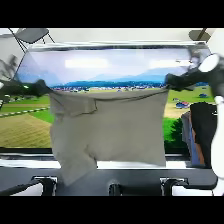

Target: Fold the shirts.

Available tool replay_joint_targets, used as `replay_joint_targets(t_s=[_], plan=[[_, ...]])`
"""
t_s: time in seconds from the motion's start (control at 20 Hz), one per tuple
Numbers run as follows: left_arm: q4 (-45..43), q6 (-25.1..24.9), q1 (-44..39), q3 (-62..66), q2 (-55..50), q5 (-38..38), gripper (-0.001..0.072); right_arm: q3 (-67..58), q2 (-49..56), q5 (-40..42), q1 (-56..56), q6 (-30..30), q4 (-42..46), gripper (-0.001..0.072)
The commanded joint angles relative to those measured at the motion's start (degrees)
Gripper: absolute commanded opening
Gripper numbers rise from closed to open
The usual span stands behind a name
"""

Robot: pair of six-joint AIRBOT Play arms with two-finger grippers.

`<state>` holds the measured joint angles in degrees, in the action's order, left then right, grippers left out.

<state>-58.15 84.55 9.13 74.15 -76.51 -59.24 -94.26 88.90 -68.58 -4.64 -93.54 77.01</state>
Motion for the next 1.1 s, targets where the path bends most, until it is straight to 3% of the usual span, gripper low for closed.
replay_joint_targets(t_s=[0.0,0.2,0.5,0.75,0.9,1.05], plan=[[5.2,-0.6,-1.7,-3.0,-9.5,14.5,0.0028,0.9,7.9,20.0,1.9,-1.9,-2.0,0.0041],[5.5,-0.6,-1.9,5.4,-15.2,20.7,0.0028,0.8,8.0,37.1,1.6,-3.8,-1.8,0.0041],[5.7,-0.5,-3.1,12.9,-20.2,24.5,0.0028,0.8,9.2,40.8,0.7,-4.3,0.3,0.0041],[5.7,-0.6,-7.1,13.0,-23.9,23.7,0.0028,0.9,12.9,30.3,0.4,-5.9,0.3,0.0042],[3.4,-0.6,-8.2,13.0,-22.8,21.0,0.0028,0.8,12.7,28.6,0.0,-5.9,1.0,0.0042],[-2.2,-0.6,-6.8,13.0,-18.6,10.5,0.0028,0.8,8.9,23.0,-2.0,-2.1,2.6,0.0042]])
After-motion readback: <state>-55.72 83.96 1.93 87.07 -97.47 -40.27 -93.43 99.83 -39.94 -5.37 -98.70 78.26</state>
